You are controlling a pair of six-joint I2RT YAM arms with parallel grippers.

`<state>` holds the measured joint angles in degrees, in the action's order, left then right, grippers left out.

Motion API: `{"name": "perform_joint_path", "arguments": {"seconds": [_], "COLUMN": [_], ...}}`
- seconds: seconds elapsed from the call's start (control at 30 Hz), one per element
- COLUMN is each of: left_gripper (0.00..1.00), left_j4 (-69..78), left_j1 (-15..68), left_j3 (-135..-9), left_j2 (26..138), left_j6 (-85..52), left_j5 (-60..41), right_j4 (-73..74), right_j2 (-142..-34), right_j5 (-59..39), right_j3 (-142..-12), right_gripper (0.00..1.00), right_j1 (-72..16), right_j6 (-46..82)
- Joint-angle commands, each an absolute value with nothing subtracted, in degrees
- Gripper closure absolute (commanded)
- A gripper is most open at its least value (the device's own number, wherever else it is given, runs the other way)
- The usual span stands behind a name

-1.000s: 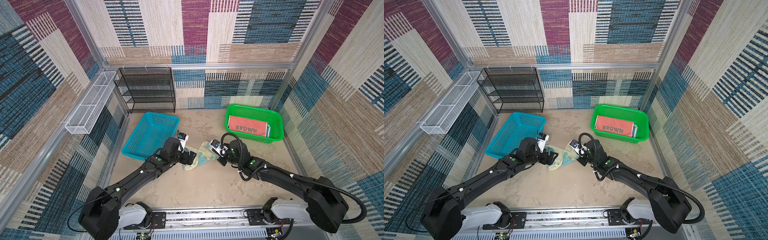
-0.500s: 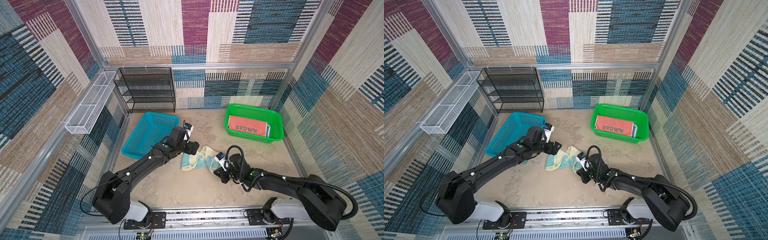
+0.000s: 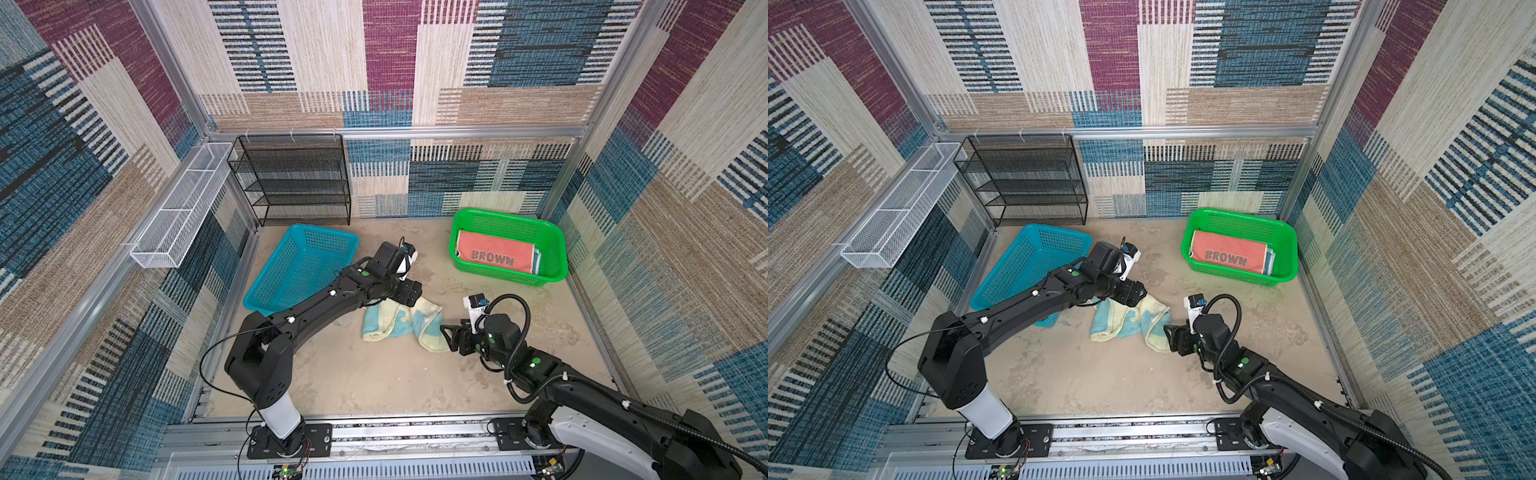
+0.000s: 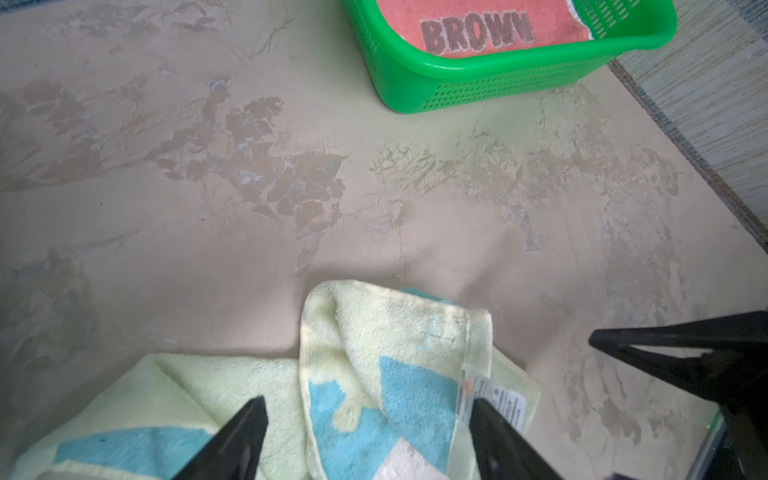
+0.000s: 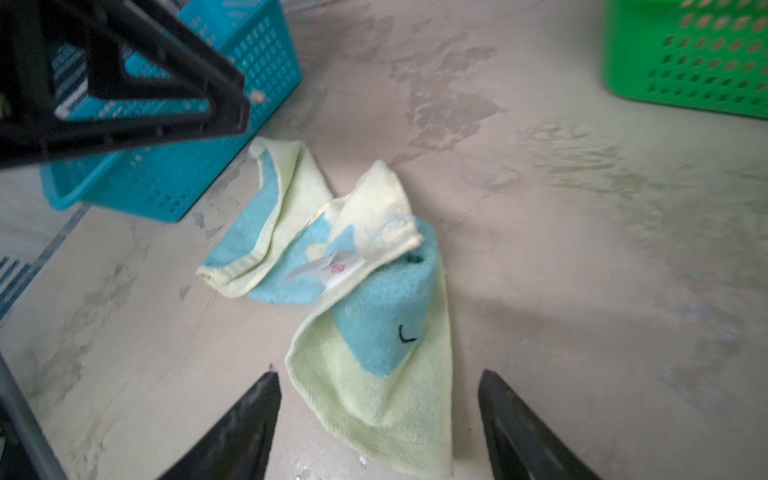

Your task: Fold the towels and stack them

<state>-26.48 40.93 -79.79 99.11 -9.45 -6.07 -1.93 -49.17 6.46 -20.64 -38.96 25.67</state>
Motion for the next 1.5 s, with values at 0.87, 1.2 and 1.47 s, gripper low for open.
{"name": "perform_joint_path", "arguments": {"seconds": [0.87, 1.2, 1.47], "left_gripper": [0.34, 0.72, 1.00], "left_j4": [-48.11, -48.03, -40.20], "left_j1": [53.23, 53.28, 52.35], "left_j3": [-106.19, -106.57, -97.03], "left_j2": [122.72, 124.11, 115.57], "left_j6": [-13.36, -14.05, -18.02], "left_j5": [9.48, 10.26, 19.35], "right_j4": [-11.50, -10.10, -2.59], "right_j2": [-51.77, -54.77, -57.54], "right_j5": [16.45, 15.65, 8.70], "right_j3": [-23.01, -24.34, -24.49], "right_gripper": [0.21, 0.21, 0.21], "right_j1": [-35.07, -34.89, -35.00], "right_j6": [35.24, 32.48, 21.11]}}
